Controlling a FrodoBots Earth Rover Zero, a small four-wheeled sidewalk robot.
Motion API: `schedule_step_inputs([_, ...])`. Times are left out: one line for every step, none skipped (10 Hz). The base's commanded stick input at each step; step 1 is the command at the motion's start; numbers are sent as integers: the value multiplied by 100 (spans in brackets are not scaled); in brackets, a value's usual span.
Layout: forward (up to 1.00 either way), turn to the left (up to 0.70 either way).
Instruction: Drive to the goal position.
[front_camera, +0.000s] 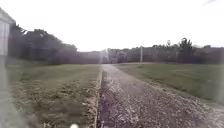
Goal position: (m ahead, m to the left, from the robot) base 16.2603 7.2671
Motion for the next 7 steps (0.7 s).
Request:
schedule_step_inputs([70,-1])
schedule_step_inputs([70,-4])
schedule_step_inputs([70,-22])
schedule_step_inputs([70,-35])
schedule_step_inputs([70,-35])
schedule_step_inputs([70,-35])
schedule_step_inputs([70,0])
